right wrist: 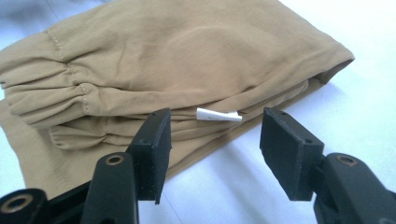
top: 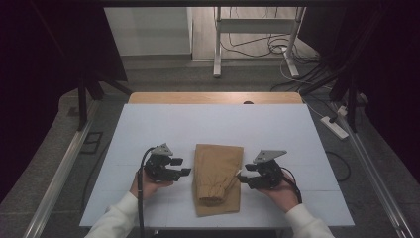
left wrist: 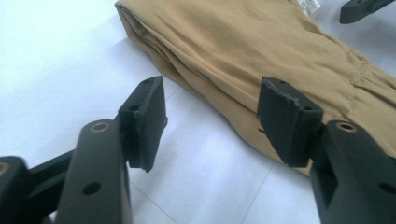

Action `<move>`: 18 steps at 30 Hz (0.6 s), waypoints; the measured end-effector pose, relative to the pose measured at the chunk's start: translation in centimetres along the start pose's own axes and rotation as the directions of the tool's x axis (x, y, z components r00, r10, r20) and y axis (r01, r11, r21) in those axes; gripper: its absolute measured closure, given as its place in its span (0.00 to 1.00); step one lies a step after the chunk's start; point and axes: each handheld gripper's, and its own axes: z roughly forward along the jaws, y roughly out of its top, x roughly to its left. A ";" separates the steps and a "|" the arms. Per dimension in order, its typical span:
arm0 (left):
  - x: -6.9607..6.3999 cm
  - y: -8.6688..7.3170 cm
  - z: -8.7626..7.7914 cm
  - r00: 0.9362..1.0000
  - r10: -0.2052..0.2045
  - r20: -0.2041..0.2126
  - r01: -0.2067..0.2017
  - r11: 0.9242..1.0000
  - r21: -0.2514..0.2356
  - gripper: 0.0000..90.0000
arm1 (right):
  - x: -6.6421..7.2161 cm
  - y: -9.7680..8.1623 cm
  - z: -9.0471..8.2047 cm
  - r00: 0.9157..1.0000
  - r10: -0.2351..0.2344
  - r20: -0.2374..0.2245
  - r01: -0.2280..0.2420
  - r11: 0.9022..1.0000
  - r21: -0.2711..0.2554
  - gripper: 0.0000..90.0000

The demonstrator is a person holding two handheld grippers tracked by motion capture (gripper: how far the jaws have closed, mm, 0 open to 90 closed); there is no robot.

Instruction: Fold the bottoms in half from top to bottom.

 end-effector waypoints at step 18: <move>0.1 0.8 0.8 1.000 -0.024 -0.020 0.024 1.000 0.013 0.40 | -0.4 0.5 0.4 1.000 0.021 0.017 -0.021 1.000 -0.003 0.44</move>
